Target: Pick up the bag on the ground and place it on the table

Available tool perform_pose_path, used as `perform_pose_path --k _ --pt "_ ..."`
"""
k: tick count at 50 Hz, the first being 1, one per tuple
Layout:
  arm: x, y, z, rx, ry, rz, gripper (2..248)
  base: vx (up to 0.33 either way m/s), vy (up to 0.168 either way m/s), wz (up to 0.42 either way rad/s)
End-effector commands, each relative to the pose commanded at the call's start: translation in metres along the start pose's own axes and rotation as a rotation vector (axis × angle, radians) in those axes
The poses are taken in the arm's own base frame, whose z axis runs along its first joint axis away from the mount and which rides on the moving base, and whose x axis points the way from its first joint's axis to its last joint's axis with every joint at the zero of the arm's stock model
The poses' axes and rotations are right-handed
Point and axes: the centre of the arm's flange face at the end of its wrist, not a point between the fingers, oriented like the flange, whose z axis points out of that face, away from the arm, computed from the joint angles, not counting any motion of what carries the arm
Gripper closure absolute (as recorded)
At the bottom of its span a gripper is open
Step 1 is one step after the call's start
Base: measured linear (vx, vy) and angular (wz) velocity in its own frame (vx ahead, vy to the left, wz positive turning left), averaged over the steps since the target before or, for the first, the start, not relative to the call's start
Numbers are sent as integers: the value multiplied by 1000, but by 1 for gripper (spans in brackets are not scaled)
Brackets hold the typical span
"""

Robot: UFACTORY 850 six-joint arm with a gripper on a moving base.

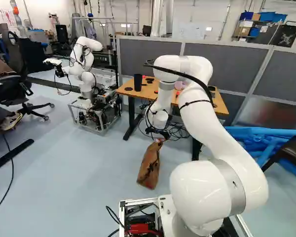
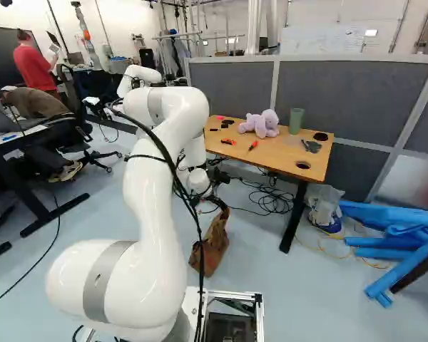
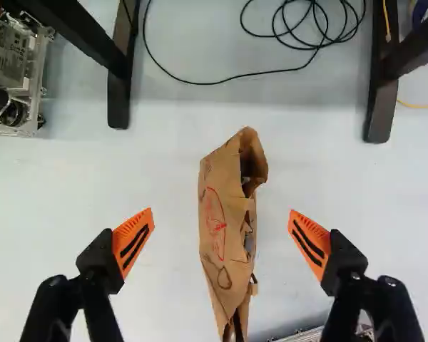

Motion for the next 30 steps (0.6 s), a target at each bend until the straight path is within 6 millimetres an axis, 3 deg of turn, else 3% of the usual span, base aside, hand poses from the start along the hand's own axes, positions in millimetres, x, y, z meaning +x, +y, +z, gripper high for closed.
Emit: perform_pose_path --k 30 --pt "-16 5 45 -53 -149 54 3 0 0 0"
